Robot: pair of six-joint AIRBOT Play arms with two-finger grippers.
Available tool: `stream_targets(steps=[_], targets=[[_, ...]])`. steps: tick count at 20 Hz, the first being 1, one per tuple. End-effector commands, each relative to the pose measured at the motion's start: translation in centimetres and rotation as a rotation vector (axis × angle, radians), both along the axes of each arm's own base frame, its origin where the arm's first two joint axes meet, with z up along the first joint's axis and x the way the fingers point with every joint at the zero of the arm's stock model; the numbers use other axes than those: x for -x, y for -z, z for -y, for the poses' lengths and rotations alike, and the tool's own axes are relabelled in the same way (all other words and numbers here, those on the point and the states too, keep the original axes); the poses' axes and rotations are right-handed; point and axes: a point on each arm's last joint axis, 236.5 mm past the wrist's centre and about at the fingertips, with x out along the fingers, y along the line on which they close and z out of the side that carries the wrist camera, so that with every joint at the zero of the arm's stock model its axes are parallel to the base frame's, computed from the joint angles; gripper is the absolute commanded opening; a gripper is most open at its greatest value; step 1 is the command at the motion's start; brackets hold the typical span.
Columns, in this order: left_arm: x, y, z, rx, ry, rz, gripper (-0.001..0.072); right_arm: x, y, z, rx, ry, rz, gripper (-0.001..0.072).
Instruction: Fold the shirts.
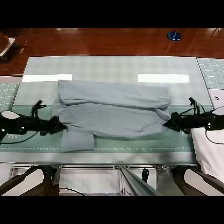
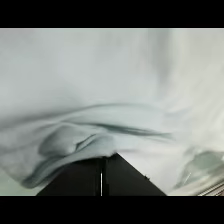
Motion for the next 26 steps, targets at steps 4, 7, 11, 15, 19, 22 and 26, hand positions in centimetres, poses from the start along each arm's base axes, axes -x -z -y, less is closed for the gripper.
stream_targets(steps=[4,7,11,15,19,22,26], targets=[[-12.4,-6.7,-0.4,0.027,-0.081,0.263,0.0013,-9.3,-4.8,1.5,-0.035,0.005,0.157,0.0017],[-17.6,-6.9,0.4,0.031,-0.056,0.282,0.0013,-13.2,-5.2,1.4,-0.055,-0.005,0.188,0.0017],[-23.5,-6.5,1.3,0.067,-0.052,0.268,0.0013,-18.3,-4.3,1.4,-0.037,0.012,0.211,0.0017],[-24.8,-3.5,1.7,0.095,-0.040,0.183,0.0013,-20.8,-2.7,2.3,-0.038,0.044,0.197,0.0019],[-22.9,-2.2,1.3,0.130,-0.004,0.087,0.0506,-21.3,-2.5,3.9,-0.004,0.035,0.218,0.0405],[-20.2,-3.7,-7.0,-0.032,-0.016,0.015,0.0506,-19.7,-5.2,9.3,0.082,0.040,0.220,0.0405],[-19.0,-9.1,-13.7,-0.151,-0.153,0.167,0.0506,-16.2,-4.5,13.7,0.172,0.098,0.126,0.0405]])
